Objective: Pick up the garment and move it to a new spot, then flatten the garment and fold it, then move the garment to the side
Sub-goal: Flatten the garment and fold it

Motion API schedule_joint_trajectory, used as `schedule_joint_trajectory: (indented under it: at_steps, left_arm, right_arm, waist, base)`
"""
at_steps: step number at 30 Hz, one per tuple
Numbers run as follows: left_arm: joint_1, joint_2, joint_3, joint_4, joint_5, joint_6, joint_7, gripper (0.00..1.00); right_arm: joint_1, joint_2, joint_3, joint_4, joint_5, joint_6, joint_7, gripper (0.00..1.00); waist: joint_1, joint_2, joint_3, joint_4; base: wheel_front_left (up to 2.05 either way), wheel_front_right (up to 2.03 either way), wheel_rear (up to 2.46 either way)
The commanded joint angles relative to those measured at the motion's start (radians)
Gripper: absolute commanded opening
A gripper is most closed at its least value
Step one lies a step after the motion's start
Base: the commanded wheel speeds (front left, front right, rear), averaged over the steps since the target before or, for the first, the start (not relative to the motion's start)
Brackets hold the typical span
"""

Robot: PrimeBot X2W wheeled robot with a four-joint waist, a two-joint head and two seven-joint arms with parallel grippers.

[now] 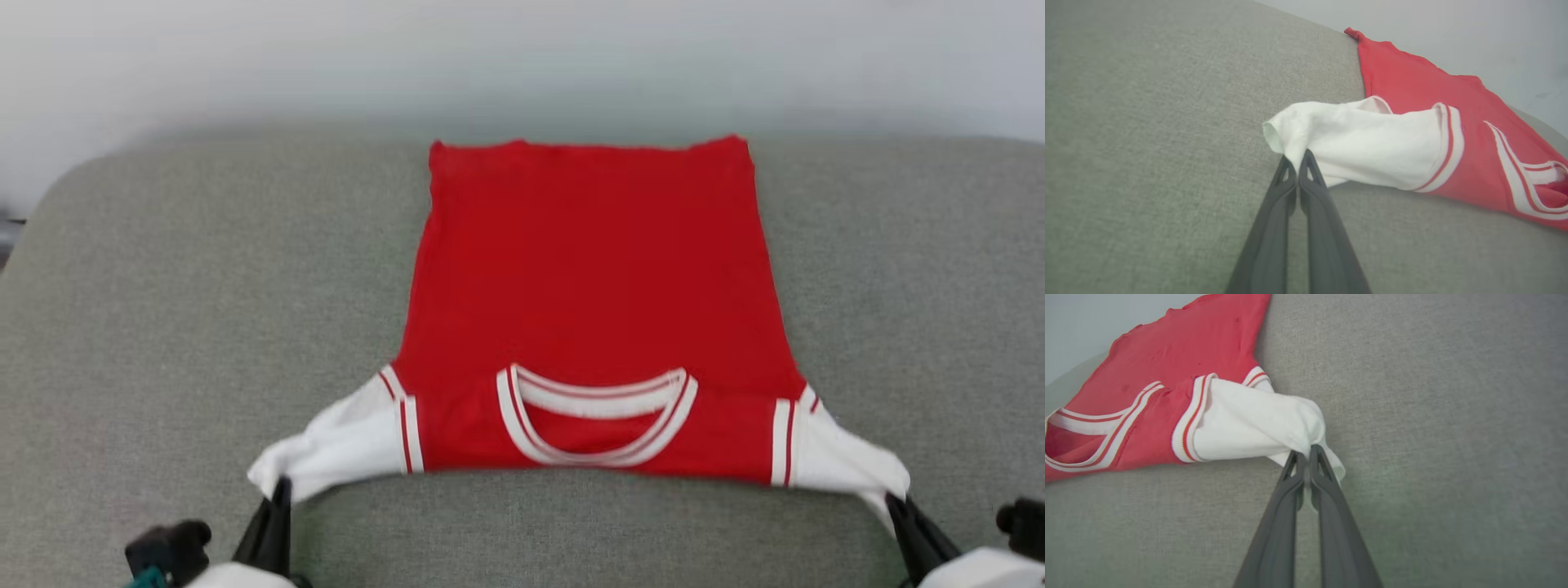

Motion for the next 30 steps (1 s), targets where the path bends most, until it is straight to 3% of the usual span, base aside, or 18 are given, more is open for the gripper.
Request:
schedule_joint_trajectory:
  at_steps: [1,11,12,15,20,21,25,30]
  left_arm:
    - [0.04,-0.002,-0.002,-0.007,-0.003,0.009,0.007,0.0]
    - [0.211,-0.012,-0.006,-0.069,-0.013,0.051,0.011,0.0]
    - [0.218,-0.01,-0.013,-0.078,-0.006,0.05,0.013,0.0]
    - [0.209,-0.008,-0.031,-0.104,0.01,0.045,0.012,0.0]
    - [0.187,-0.011,-0.039,-0.139,0.026,0.04,0.003,0.0]
    - [0.16,-0.009,-0.05,-0.158,0.041,0.032,0.0,0.0]
    - [0.105,-0.003,-0.065,-0.184,0.08,0.023,-0.005,0.0]
    - [0.032,-0.02,-0.084,-0.229,0.118,0.01,-0.009,0.0]
  right_arm:
    - [0.05,0.015,-0.017,-0.029,-0.005,-0.001,0.023,0.0]
    - [0.238,0.039,-0.045,-0.131,-0.044,-0.001,0.129,0.0]
    - [0.24,0.041,-0.046,-0.132,-0.04,-0.001,0.135,0.08]
    - [0.212,0.041,-0.028,-0.136,-0.03,-0.001,0.138,1.0]
    - [0.091,0.002,-0.028,-0.128,-0.039,-0.001,0.102,1.0]
    - [-0.023,-0.028,-0.037,-0.089,-0.049,-0.001,0.078,1.0]
    - [-0.204,-0.067,-0.044,0.006,-0.047,-0.001,0.072,1.0]
    - [-0.448,-0.125,-0.035,0.184,-0.039,-0.001,0.149,1.0]
  waist:
    - [0.0003,-0.0001,-0.042,0.002]
    - [0.0003,-0.0001,-0.109,-0.005]
    - [0.0003,-0.0001,-0.111,-0.005]
    - [0.0003,-0.0001,-0.113,-0.001]
    - [0.0003,-0.0001,-0.099,0.001]
    - [0.0003,-0.0001,-0.069,0.015]
    - [0.0003,-0.0001,-0.003,0.052]
    - [0.0003,-0.0001,0.081,0.116]
  base:
    - [0.0,0.0,0.0]
    - [0.0,0.0,0.0]
    - [0.0,0.0,0.0]
    - [0.0,0.0,0.0]
    - [0.0,0.0,0.0]
    - [0.0,0.0,0.0]
    - [0.0,0.0,0.0]
    - [0.0,0.0,0.0]
